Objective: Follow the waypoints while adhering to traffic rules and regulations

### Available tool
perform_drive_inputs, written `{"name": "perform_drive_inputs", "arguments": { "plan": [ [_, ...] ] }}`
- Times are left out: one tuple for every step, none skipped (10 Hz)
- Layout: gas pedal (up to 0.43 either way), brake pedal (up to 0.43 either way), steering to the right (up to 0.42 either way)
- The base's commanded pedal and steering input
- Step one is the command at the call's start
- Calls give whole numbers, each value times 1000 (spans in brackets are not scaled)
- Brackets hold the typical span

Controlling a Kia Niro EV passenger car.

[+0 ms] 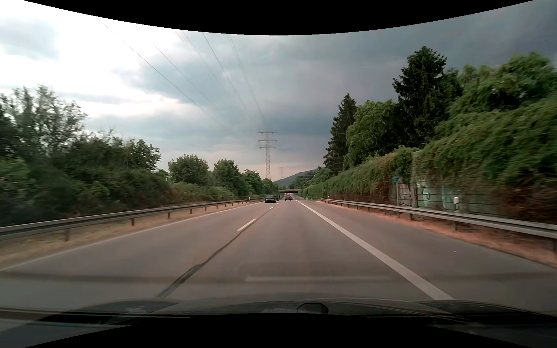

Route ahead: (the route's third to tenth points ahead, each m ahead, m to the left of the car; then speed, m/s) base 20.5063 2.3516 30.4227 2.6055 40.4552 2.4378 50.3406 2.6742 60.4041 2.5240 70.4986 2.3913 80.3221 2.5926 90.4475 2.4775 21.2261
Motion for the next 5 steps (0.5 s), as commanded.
{"name": "perform_drive_inputs", "arguments": {
  "plan": [
    [118,0,-2],
    [118,0,-2],
    [118,0,-2],
    [118,0,-2],
    [110,0,-2]
  ]
}}
